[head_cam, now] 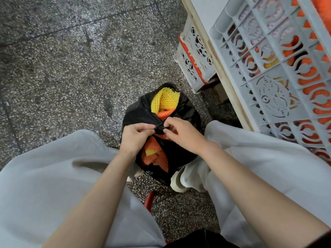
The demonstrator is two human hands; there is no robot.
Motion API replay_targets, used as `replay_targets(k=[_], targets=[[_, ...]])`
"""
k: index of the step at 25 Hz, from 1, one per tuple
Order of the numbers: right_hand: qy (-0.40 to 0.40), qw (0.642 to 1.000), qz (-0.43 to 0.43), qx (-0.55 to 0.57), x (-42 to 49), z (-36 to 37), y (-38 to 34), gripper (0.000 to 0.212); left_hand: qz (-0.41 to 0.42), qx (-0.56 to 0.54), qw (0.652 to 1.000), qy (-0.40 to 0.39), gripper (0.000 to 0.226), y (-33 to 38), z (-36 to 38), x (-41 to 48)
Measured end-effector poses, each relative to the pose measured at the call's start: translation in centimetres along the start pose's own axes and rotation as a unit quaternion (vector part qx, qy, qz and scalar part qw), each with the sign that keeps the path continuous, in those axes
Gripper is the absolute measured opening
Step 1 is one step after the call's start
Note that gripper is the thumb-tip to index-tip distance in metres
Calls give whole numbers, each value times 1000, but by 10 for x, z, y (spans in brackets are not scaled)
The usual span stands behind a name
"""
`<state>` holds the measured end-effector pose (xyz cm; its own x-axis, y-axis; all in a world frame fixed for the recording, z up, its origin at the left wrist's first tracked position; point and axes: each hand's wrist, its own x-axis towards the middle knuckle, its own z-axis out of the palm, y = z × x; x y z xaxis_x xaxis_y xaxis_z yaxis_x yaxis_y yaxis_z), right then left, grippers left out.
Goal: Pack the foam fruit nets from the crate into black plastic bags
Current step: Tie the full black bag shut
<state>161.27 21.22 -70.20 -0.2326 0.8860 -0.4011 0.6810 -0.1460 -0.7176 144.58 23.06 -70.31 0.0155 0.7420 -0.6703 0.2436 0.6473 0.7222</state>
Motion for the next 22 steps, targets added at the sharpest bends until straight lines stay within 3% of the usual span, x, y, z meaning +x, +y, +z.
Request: replay_targets(k=[5,7,9,12,15,16,17,20,22], targets=[[26,999,43,-3,-9,-1,14,8,-52,-82,986,135,28,-10,5,9],[63,994,79,30,-9,3,18,9,-8,-5,983,183,28,-11,3,9],[97,987,114,62,-6,8,16,10,104,118,969,191,19,-13,1,4],[142,985,80,49,-4,9,9,11,219,300,917,148,14,-10,-5,4],[140,989,1,42,-9,7,0,6,325,464,811,148,19,-9,-4,12],[144,988,1,56,-10,9,-1,6,327,478,804,130,17,-10,-3,12],[147,986,14,79,-10,9,-2,6,316,471,816,112,13,-9,-2,13],[132,966,76,210,-9,10,-6,11,239,365,897,73,9,-9,-3,17],[108,949,104,277,-10,10,-8,9,223,322,918,61,8,-11,-3,21]])
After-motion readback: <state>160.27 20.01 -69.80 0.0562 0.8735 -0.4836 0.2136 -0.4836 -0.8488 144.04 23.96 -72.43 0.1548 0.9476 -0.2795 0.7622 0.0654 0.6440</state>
